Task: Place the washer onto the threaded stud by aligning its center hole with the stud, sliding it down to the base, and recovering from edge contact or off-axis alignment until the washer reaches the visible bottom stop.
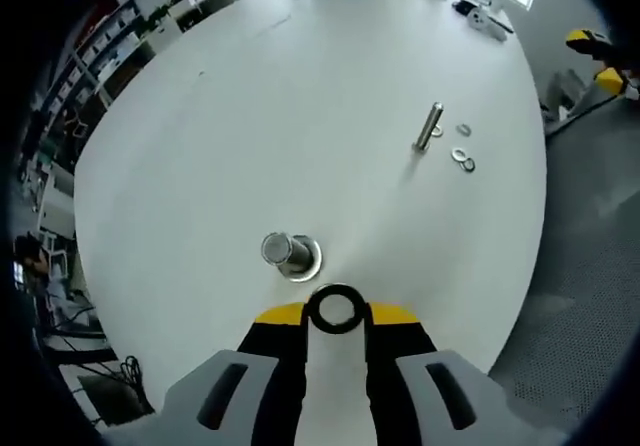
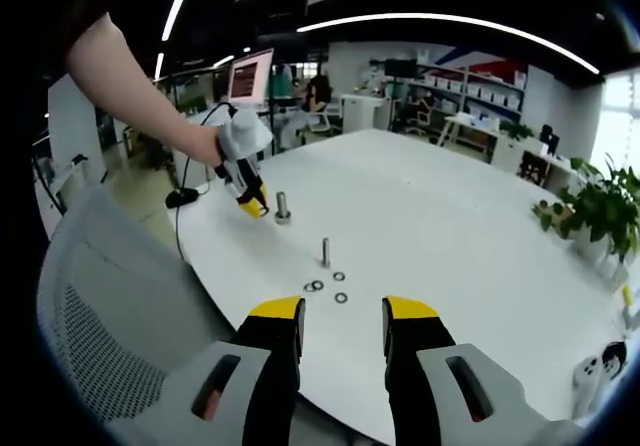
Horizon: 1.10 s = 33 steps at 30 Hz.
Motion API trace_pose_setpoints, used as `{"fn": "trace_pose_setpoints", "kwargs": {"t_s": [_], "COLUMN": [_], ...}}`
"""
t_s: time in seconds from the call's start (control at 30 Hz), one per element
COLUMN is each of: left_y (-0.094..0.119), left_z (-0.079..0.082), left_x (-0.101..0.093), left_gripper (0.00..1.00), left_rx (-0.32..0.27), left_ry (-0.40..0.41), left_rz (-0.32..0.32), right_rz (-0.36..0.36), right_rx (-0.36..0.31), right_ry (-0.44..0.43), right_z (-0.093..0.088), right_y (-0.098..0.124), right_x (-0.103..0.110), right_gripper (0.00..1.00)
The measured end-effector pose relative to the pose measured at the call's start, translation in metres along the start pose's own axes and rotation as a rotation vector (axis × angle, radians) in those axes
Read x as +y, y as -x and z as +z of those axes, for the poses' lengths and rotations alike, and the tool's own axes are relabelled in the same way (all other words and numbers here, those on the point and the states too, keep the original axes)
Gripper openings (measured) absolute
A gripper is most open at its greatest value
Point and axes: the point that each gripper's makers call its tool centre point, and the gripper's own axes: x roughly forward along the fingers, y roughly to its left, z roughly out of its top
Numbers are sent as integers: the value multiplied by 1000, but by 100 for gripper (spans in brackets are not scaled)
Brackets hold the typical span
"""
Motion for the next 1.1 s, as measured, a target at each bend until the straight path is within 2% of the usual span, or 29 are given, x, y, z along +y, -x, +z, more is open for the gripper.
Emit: {"fn": "trace_pose_setpoints", "kwargs": {"t_s": [0.27, 0.6, 0.9, 1.1], "left_y": [17, 21, 12, 7], "left_z": [15, 41, 42, 39], "left_x": [6, 18, 29, 28], "left_gripper": [19, 19, 19, 19], "left_rx": [-46, -77, -46, -15], "left_ry": [-40, -70, -80, -91], "left_rz": [23, 45, 45, 35], "right_rz": [1, 0, -4, -5], "right_rx": [2, 1, -3, -2], "right_ry": [1, 0, -4, -4], "right_z": [0, 0, 0, 0], "right_y": [0, 0, 1, 1], "right_x": [0, 0, -1, -1], "right_gripper": [33, 33, 33, 33]}}
